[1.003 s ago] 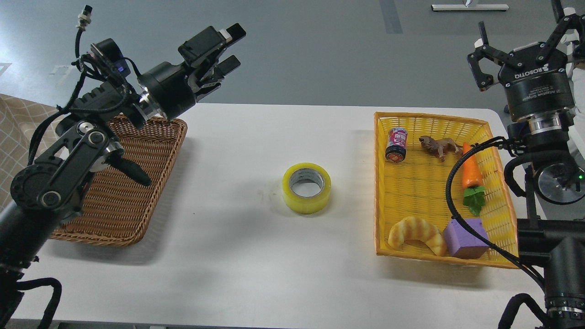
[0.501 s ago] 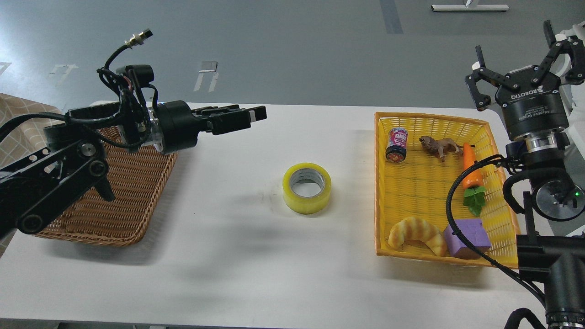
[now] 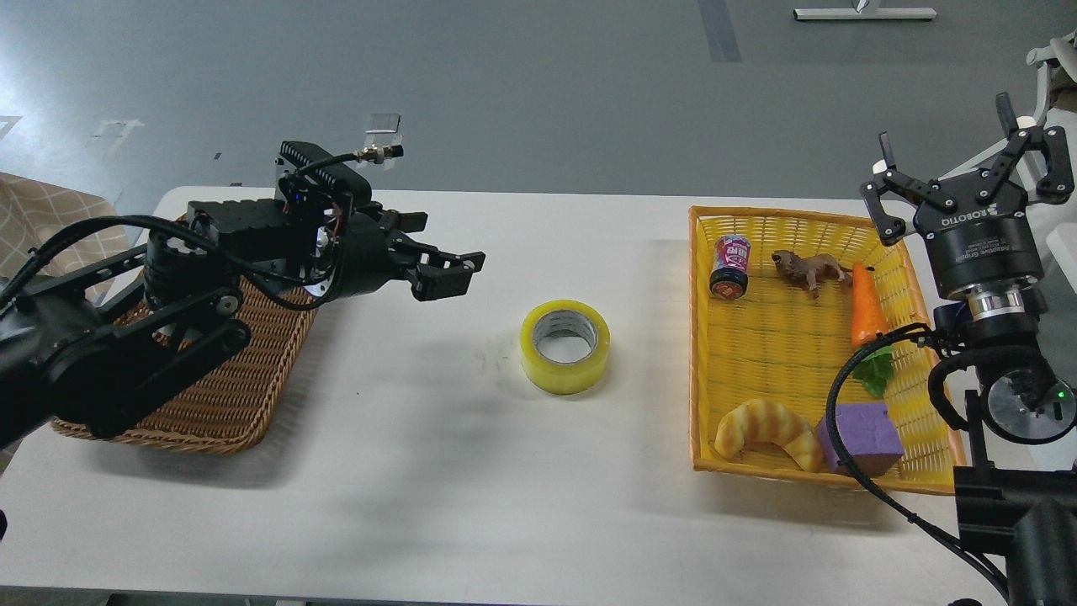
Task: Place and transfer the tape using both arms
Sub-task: 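Reach the left gripper over to the tape roll on the table, then close the left gripper on the rim of the tape roll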
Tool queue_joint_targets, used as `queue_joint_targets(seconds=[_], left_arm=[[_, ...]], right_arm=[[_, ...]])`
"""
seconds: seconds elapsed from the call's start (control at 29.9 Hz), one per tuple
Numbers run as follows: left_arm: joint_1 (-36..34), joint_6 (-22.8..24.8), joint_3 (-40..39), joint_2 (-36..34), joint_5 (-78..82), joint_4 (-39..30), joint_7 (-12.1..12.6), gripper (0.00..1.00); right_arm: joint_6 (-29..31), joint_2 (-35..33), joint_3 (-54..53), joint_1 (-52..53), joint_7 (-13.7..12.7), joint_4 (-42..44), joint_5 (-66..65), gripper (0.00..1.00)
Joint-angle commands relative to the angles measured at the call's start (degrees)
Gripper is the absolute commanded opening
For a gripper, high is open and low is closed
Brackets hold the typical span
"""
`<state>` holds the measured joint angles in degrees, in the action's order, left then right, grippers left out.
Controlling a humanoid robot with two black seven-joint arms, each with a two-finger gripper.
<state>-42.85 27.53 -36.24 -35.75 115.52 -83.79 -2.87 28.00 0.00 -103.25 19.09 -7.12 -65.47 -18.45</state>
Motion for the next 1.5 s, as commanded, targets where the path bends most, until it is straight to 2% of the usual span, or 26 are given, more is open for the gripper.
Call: queue_joint_targets(seconds=[0.0,0.17,0.23,0.43,0.87,1.4,1.47], left_arm=[[-1.44,0.47,0.2,3.57,0.14,0.3,4.71,0.98],[-2.06,0.47,0.29,8.23,0.23,0.74,10.94,0.98],[-2.06,0.47,0.99,9.98,0.23,1.78,12.1,0.98],[-2.85,0.47,5.82,14.03,0.14,7.75,12.8,0.98],[-2.94,0.47,6.44,22.47,0.14,16.9,13.51,0.98],[-2.41,0.47,9.34,24.85,-0.21,20.42,12.89,0.96],[-2.32,0.47,9.78,25.37,-0.21,20.86,12.8,0.92]], right_arm=[[0.0,0.0,-0.2,-0.8,0.0,0.16,0.26,1.0],[0.0,0.0,-0.55,-0.8,0.0,0.51,0.43,1.0],[0.0,0.0,-0.55,-0.8,0.0,0.69,0.43,1.0],[0.0,0.0,-0.55,-0.8,0.0,1.13,0.43,1.0],[0.0,0.0,-0.55,-0.8,0.0,1.22,0.43,1.0],[0.0,0.0,-0.55,-1.24,0.0,1.22,0.43,1.0],[0.0,0.0,-0.55,-1.24,0.0,1.22,0.43,1.0]])
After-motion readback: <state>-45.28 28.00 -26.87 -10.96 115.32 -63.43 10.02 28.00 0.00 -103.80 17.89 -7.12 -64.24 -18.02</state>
